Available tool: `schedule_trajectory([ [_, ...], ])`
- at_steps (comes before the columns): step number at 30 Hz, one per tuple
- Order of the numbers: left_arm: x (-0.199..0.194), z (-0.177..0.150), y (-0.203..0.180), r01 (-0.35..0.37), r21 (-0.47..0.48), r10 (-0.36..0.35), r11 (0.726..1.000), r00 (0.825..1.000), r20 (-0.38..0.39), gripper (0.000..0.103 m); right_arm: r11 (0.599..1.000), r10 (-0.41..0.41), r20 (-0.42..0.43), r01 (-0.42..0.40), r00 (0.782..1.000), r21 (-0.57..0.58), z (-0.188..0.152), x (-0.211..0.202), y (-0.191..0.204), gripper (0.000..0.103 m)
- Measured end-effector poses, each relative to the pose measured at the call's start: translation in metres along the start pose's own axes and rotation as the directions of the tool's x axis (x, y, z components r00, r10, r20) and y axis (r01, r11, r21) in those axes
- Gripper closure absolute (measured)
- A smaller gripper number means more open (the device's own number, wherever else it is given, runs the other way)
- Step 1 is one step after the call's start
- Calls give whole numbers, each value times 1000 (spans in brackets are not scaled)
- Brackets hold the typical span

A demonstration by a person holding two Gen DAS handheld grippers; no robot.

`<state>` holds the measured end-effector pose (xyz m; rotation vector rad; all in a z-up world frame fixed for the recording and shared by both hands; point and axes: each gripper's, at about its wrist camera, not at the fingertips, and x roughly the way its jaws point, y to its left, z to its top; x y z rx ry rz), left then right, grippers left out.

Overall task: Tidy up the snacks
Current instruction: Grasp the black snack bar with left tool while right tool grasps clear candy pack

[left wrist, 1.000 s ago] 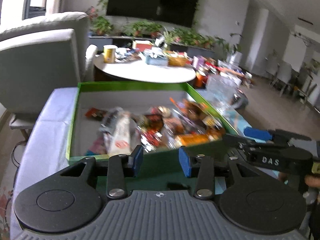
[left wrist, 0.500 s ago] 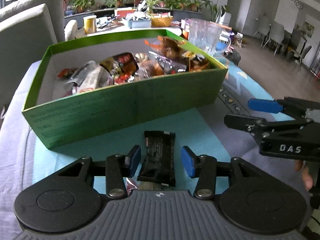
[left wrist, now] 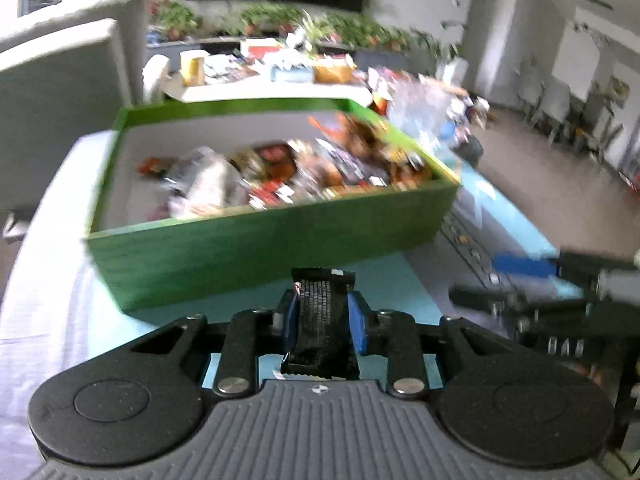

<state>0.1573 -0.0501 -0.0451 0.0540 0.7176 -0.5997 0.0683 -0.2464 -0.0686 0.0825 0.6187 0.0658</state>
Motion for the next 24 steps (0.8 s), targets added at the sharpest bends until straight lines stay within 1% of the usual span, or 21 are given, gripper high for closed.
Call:
schedule_trajectory([
  [2,-13,1,9,-21,-35,22,999,999,32,78,1000,31,-7,-31,1000,0,-2,-2,6,31],
  [4,-26,-2,20,-44,-69,47,997,997,54,78,996,82,-14,-82,997,-18,-5,-5,17,31],
  [6,-37,-8,29,-71,-95,78,993,995,62,78,988,148,-25,-149,989,-51,-8,-6,31,31],
  [8,-46,-15,38,-92,-121,100,988,993,58,78,972,218,-45,-221,975,-85,-12,-6,47,31],
  [10,-53,-20,46,-106,-143,114,984,992,52,78,947,290,-72,-297,954,-123,-16,-4,64,31],
  [12,-59,-26,51,-116,-157,125,981,991,49,78,924,334,-98,-346,938,-161,-19,-3,81,31],
  [13,-61,-28,53,-120,-164,129,979,990,51,78,920,339,-107,-353,935,-172,-20,-1,87,31],
  [16,-68,-32,60,-126,-185,140,975,988,61,77,919,335,-116,-351,935,-180,-22,1,103,31],
  [18,-70,-34,64,-128,-198,143,972,987,67,77,918,347,-133,-365,928,-152,-21,4,110,31],
  [19,-72,-35,66,-127,-203,143,971,987,70,77,923,345,-138,-362,929,-131,-20,6,112,31],
  [21,-72,-36,69,-121,-215,140,969,987,75,77,934,330,-135,-344,934,-95,-17,9,115,31],
  [24,-73,-38,73,-118,-227,138,967,987,78,77,943,312,-134,-324,941,-74,-13,14,123,31],
])
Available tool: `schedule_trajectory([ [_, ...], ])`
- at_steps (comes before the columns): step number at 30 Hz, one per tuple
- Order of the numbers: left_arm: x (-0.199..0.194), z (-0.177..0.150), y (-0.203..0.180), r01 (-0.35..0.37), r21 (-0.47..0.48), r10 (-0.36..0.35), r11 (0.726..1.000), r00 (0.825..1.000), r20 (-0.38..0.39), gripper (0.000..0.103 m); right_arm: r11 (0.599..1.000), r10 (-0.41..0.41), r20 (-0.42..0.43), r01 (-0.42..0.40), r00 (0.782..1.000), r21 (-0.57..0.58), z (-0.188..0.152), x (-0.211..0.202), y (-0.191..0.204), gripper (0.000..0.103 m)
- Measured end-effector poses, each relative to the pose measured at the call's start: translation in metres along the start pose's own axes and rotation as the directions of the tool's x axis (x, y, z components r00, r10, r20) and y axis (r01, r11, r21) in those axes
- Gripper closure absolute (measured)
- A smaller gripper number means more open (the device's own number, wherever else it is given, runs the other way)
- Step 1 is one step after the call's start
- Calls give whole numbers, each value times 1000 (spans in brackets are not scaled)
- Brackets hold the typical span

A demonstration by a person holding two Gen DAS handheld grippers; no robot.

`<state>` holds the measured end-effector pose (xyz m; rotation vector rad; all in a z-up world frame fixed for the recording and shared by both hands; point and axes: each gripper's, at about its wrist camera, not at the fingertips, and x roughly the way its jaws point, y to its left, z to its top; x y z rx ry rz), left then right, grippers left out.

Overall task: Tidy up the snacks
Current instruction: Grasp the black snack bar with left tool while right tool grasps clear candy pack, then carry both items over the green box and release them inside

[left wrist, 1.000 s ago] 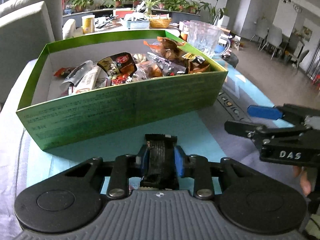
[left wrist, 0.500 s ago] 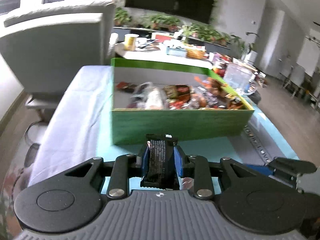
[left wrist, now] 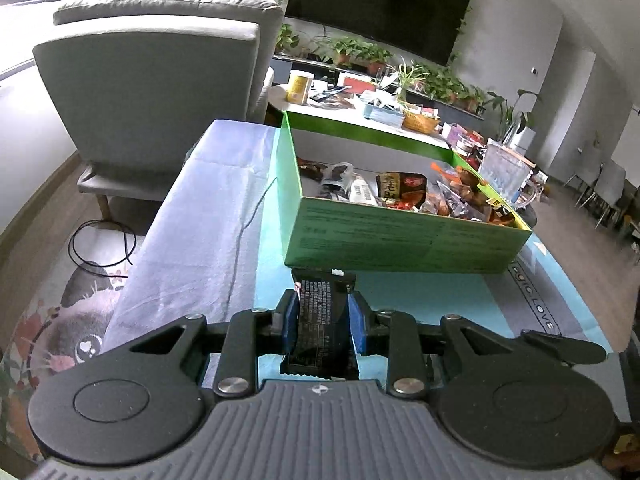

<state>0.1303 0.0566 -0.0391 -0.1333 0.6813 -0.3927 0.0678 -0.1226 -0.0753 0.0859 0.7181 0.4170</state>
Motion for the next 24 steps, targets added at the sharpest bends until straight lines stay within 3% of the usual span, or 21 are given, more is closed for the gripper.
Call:
schedule_trajectory([
  [8,-2,-4,10,-5,-27,5,1000,1000,2,77,996,-66,5,66,998,-52,2,6,3,31],
  [9,-1,-4,10,-4,-30,4,1000,1000,1,77,995,-77,7,77,997,-58,1,4,3,33],
  [11,1,-4,8,0,-32,0,1000,1000,-3,77,994,-89,9,89,996,-64,1,2,0,52],
  [13,1,-5,6,4,-28,-4,1000,1000,-6,77,996,-77,8,77,997,-50,1,0,-4,56],
  [24,-3,5,-9,31,5,-31,1000,999,28,77,995,-92,85,95,992,-35,10,-23,-14,57],
])
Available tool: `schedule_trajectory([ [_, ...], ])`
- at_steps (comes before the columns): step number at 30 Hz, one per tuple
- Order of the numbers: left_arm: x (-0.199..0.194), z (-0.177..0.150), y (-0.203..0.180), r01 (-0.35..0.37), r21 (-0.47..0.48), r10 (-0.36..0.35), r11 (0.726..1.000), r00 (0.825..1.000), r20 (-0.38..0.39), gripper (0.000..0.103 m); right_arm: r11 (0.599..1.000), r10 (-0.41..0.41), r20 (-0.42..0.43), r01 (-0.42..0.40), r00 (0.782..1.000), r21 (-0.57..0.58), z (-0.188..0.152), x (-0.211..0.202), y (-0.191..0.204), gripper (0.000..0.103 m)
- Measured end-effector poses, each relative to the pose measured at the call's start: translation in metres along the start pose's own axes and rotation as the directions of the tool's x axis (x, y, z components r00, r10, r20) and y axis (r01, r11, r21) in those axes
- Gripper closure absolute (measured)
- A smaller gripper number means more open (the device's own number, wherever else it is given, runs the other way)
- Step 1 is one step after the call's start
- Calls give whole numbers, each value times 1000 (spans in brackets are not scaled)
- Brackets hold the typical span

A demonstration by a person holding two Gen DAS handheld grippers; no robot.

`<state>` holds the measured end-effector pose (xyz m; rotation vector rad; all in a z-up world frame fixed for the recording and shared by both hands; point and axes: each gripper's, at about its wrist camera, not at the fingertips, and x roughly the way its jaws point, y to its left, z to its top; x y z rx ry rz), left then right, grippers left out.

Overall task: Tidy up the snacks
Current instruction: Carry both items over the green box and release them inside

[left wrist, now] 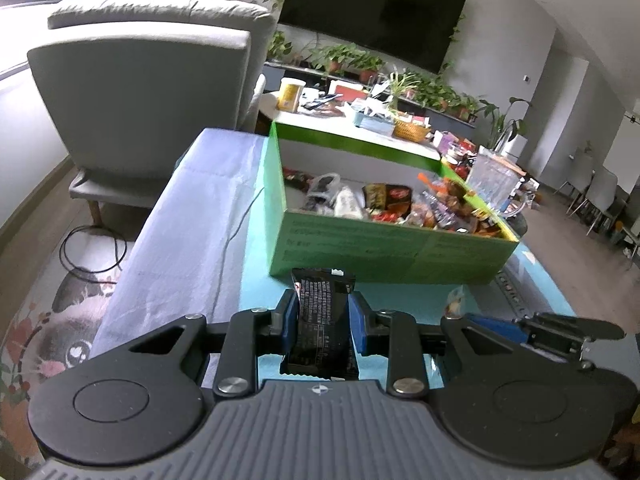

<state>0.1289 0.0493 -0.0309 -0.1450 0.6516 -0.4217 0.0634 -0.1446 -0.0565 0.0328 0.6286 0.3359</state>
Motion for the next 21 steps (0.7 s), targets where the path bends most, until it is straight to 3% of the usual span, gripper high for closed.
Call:
schedule_trajectory([
  [8,1,23,-22,23,53,-26,998,998,54,77,999,-39,137,38,990,14,26,-17,-18,57],
  [21,32,81,-61,23,125,-41,992,989,142,77,997,-79,329,72,941,35,78,-12,-56,58],
])
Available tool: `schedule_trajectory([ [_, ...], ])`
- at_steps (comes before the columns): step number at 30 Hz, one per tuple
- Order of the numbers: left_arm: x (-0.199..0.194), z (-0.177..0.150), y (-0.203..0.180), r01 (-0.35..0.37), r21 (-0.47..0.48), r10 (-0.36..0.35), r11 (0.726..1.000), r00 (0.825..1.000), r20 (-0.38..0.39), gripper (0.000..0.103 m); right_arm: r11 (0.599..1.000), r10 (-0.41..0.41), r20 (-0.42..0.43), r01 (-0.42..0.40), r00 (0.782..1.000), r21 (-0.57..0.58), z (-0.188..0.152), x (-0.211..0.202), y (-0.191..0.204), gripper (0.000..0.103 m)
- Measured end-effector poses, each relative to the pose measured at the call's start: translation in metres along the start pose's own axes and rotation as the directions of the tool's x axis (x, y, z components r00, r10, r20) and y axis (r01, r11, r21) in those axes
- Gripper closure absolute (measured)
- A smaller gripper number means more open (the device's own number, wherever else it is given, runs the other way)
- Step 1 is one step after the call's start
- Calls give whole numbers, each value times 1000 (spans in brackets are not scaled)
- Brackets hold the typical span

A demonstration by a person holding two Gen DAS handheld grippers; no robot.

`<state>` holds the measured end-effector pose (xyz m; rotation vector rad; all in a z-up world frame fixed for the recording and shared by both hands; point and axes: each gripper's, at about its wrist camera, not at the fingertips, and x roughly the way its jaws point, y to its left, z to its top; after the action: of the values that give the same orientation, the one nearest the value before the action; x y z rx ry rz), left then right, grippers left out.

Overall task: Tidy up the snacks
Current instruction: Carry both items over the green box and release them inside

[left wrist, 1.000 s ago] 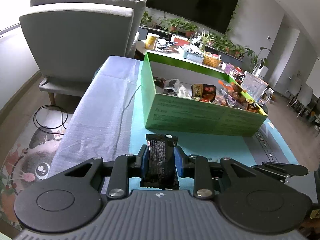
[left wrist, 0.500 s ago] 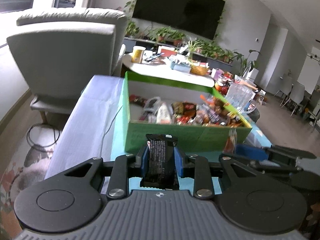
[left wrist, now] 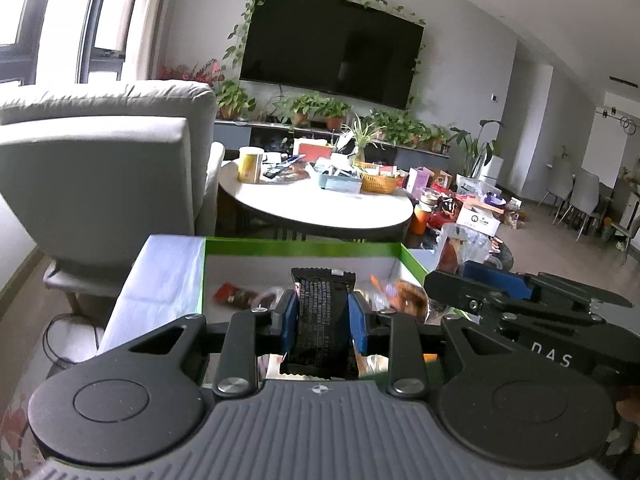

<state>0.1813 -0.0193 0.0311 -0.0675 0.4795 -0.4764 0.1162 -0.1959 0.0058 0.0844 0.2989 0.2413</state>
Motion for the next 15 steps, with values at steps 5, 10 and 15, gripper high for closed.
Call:
schedule_trajectory([
  [5,30,5,-2,-17,4,17,1000,1000,-23,77,1000,-6,16,6,1000,13,7,16,-15,58],
  [10,57,1,0,-32,-7,32,999,997,-64,77,1000,-14,9,14,1000,17,8,29,-26,58],
  [15,74,-2,-1,-40,-1,40,999,995,-94,77,1000,-18,-8,18,1000,26,6,42,-35,57],
])
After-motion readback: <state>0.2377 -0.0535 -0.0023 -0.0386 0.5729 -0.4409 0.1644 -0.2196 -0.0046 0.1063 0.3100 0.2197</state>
